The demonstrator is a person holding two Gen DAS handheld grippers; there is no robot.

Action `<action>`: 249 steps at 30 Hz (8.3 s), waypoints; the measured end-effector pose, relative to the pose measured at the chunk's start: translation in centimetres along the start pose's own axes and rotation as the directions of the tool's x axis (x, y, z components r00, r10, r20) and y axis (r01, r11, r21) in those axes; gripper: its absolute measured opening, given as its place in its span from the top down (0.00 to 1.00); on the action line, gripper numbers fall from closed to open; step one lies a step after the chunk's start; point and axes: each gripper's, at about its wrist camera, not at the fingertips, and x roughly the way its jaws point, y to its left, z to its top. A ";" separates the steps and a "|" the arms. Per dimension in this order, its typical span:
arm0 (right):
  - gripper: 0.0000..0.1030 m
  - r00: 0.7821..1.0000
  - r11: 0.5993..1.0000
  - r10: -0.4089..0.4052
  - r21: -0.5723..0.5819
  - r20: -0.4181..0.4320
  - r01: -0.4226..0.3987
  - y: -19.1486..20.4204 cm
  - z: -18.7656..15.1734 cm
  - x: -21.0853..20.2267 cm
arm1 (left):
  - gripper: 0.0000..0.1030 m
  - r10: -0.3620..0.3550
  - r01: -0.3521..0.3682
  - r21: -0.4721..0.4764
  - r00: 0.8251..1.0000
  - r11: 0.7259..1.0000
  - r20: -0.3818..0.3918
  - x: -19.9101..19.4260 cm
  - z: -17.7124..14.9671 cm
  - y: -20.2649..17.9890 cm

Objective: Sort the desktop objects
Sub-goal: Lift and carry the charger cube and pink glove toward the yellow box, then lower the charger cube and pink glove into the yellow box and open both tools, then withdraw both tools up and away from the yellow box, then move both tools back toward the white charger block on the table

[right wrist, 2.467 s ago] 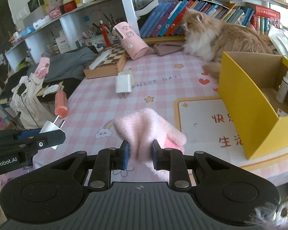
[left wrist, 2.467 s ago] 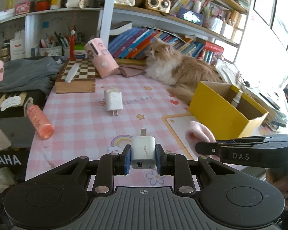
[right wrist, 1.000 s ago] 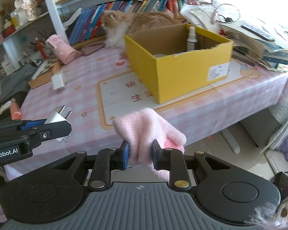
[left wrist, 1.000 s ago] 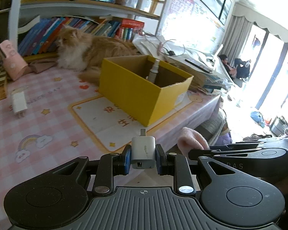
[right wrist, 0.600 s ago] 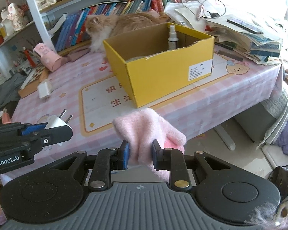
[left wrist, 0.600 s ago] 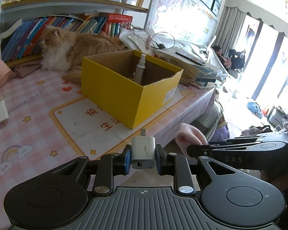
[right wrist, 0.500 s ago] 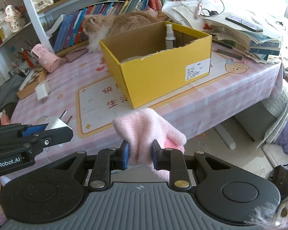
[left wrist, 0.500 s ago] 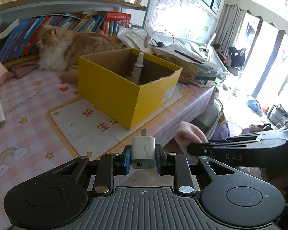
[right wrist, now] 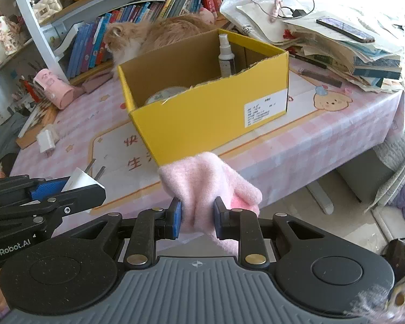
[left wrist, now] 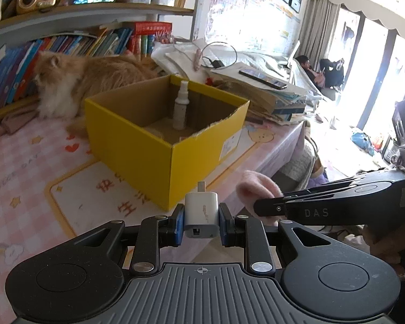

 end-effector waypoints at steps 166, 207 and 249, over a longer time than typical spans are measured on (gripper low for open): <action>0.37 0.988 0.928 0.151 -0.341 -0.017 -0.147 15.1 -4.4 2.6 | 0.03 0.427 -0.429 -0.118 0.903 0.895 -0.044 -10.4 -8.1 8.6; 0.37 0.966 0.848 0.241 -0.463 -0.095 -0.257 20.1 -2.6 6.2 | 0.03 0.531 -0.536 -0.248 0.842 0.807 -0.094 -11.2 -8.7 13.6; 0.36 0.889 0.767 0.422 -0.453 -0.179 -0.455 24.9 10.7 19.7 | 0.03 0.674 -0.673 -0.358 0.724 0.647 -0.144 -3.7 -2.2 23.1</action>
